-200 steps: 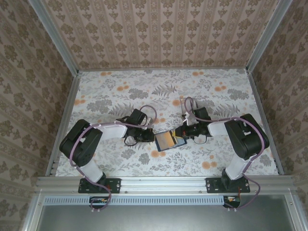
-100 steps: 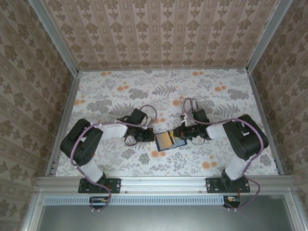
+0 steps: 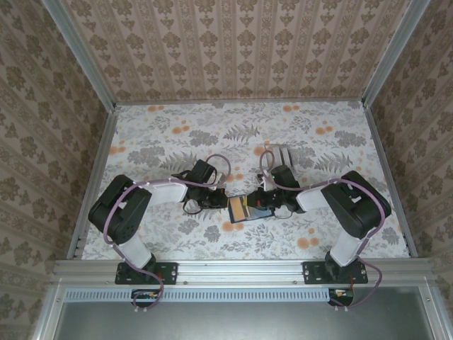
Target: Put the credit cards into the card holder
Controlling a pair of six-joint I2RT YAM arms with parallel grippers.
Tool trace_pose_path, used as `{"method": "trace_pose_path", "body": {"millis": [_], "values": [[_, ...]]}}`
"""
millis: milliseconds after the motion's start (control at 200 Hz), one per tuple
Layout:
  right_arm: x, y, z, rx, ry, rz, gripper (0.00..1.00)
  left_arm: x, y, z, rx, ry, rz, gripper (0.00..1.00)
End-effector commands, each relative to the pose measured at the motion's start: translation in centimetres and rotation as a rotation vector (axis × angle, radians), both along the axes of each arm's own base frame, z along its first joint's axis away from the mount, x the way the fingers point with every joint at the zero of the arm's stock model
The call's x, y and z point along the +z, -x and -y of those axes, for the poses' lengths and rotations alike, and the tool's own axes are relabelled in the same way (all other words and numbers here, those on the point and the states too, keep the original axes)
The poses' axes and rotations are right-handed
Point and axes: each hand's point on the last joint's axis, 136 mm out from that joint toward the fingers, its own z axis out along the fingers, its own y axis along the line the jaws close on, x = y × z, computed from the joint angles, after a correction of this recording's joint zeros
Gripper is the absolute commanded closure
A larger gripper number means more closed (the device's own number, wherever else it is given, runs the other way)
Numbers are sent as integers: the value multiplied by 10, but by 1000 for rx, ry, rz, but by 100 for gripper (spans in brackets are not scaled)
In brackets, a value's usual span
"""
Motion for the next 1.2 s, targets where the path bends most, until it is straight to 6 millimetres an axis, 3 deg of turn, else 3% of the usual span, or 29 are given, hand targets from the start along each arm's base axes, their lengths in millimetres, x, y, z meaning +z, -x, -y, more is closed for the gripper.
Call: {"method": "trace_pose_path", "body": {"millis": [0,230,460,775,995,1135,1195], "values": [[-14,8,1,-21,64,-27,96,-7,1,0,13,-19,7,92],[-12,13,10,-50,117,-11,87,-7,1,-2,18,-16,14,92],[7,17,27,-44,219,43,76,0,1,-1,4,15,46,91],[26,20,62,-55,418,123,66,0,5,-4,-4,13,55,90],[14,25,78,-68,508,97,62,1,4,-5,-8,8,66,89],[11,24,75,-59,507,80,61,2,3,-5,-4,10,68,89],[0,26,75,-54,519,53,61,1,4,-5,-12,8,65,89]]}}
